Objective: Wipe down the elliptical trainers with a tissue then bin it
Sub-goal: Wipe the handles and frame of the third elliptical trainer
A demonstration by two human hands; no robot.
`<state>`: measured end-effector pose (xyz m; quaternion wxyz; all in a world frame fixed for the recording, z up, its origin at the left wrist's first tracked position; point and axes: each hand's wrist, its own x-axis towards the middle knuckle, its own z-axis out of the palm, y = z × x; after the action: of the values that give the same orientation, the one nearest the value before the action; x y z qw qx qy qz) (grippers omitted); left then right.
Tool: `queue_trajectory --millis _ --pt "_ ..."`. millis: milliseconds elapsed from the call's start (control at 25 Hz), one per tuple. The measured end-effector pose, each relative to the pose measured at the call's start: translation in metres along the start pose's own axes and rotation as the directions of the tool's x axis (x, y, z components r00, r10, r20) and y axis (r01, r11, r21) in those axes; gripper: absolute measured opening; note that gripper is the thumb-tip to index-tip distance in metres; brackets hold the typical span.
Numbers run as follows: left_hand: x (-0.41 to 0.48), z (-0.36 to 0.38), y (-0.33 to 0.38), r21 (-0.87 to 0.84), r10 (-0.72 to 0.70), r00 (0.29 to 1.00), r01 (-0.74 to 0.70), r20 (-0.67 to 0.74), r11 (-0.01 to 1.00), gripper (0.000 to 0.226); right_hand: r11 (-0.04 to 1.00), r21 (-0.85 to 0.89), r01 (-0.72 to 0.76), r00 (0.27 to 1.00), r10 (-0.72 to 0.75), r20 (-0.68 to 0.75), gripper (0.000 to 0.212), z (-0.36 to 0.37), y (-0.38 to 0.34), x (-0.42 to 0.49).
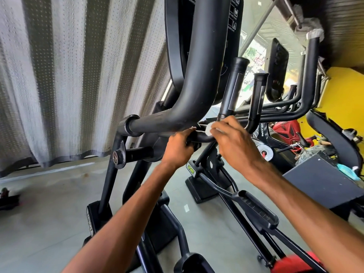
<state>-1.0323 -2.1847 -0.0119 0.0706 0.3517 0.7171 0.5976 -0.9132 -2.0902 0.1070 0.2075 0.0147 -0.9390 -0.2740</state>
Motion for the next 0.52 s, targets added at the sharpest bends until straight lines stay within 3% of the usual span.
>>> queue_trajectory --millis 240,440,520 --pt "-0.005 0.002 -0.013 -0.005 -0.075 0.992 0.075 -0.099 0.997 0.058 0.999 0.007 0.034 0.979 -0.035 0.203 0.024 0.005 -0.015 0.029" --pt "-0.004 -0.003 -0.019 -0.009 -0.075 0.992 0.075 -0.098 0.997 0.061 0.992 0.061 -0.110 0.925 0.079 0.371 0.016 0.017 -0.040 0.058" --pt "-0.007 -0.005 -0.021 -0.023 -0.077 0.993 0.075 -0.085 0.997 0.063 0.990 0.091 -0.107 0.913 0.061 0.404 0.029 0.016 -0.041 0.065"
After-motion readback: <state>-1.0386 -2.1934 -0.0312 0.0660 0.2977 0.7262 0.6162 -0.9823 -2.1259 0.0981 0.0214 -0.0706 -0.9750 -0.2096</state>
